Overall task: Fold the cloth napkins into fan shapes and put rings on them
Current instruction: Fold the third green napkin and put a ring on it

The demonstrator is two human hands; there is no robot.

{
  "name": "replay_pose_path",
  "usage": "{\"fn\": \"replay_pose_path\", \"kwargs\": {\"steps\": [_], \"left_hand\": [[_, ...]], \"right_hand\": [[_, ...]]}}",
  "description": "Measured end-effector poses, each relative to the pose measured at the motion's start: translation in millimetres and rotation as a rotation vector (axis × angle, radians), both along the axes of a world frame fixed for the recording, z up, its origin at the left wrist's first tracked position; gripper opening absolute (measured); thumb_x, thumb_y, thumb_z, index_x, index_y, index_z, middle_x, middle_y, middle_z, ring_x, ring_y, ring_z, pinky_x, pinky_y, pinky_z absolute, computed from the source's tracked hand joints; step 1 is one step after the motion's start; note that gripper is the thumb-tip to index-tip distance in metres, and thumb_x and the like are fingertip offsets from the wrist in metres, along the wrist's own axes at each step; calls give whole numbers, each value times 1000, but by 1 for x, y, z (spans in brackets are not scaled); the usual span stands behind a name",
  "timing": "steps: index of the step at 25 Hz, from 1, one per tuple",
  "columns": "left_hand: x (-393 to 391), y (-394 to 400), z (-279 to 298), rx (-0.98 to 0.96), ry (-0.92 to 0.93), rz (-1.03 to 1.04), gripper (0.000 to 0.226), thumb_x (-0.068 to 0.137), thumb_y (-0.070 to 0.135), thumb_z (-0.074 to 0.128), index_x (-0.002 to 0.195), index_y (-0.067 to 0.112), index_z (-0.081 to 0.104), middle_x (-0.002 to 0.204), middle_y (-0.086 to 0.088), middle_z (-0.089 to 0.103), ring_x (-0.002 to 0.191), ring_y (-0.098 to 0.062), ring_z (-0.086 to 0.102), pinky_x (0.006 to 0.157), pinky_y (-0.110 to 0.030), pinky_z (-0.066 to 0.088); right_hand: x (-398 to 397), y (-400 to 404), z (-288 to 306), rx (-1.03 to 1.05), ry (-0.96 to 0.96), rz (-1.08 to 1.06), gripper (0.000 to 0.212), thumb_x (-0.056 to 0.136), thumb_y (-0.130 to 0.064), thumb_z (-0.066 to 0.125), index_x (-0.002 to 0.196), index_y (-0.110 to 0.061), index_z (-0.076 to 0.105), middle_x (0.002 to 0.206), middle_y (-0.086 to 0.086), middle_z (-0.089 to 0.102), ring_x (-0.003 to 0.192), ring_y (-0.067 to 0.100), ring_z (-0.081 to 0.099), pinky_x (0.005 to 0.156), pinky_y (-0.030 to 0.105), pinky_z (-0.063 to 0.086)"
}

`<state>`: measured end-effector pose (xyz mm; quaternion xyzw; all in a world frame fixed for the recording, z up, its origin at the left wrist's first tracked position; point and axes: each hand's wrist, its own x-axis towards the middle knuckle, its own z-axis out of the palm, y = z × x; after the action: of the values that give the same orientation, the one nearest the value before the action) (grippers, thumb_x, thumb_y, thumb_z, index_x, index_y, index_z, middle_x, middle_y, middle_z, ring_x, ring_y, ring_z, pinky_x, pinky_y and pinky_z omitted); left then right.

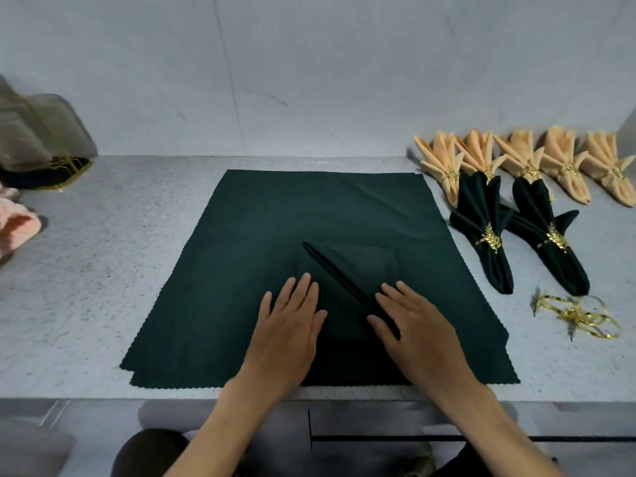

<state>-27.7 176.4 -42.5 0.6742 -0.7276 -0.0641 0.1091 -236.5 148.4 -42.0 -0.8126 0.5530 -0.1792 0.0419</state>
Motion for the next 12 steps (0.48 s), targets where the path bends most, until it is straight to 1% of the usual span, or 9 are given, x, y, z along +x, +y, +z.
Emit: {"fn": "replay_pose_path", "kwargs": {"steps": [2,5,6,7,8,9,10,11,12], "left_hand": [[-1,-1,-1,-8,-22,5,86,83,54,-17,157,21,10,164,8,-2,151,-12,-4,120,-37,-3],[1,-2,2,31,-52,-18,85,85,54,-15,157,20,12,164,7,0,152,-14,-2,121,-42,2],[1,-2,4,19,-75,-21,83,88,54,-11,156,18,18,164,5,6,152,-16,3,120,-45,7],[0,-3,6,-22,-120,-32,78,92,52,-4,154,15,27,163,2,16,151,-19,12,119,-49,13],[-3,-7,9,-79,-153,-46,73,97,50,4,151,13,35,160,-2,27,149,-21,21,117,-51,20],[-6,-15,12,-136,-161,-71,69,99,49,9,149,12,38,159,-3,31,148,-22,25,116,-52,22],[-10,-26,15,-145,-150,-108,69,99,50,9,151,13,33,160,-3,27,149,-21,20,118,-51,19],[-13,-40,18,-132,-127,-141,70,98,53,6,155,16,24,163,-1,18,151,-20,11,121,-49,12],[-15,-55,20,-90,-123,-161,70,97,55,4,157,20,14,165,1,8,152,-18,3,122,-47,6]], "right_hand": [[1,0,-2,-88,-5,-24,54,93,-51,36,115,-18,72,125,-3,68,126,15,56,104,25,35],[2,3,-3,-170,-28,-26,46,92,-44,41,102,-16,77,112,-2,73,112,17,66,97,27,45],[3,3,-2,-189,-28,-24,44,92,-41,43,99,-15,78,109,-1,74,108,18,68,95,29,48],[3,2,-1,-191,-18,-23,41,92,-39,46,97,-15,78,107,0,75,106,19,69,93,31,51],[3,2,-1,-182,-10,-26,36,92,-37,50,97,-14,78,107,0,75,105,19,69,91,31,52],[4,2,-1,-165,-11,-33,29,92,-35,57,96,-14,78,106,1,75,104,19,70,90,31,53],[5,2,-1,-142,-18,-34,22,90,-31,66,96,-14,78,106,1,75,104,19,70,90,31,53],[5,3,0,-126,-23,-33,19,89,-29,70,95,-14,79,105,1,75,103,19,70,88,32,54],[5,6,2,-103,-12,-34,20,89,-31,69,95,-15,79,105,0,75,103,18,70,87,31,55]]}}
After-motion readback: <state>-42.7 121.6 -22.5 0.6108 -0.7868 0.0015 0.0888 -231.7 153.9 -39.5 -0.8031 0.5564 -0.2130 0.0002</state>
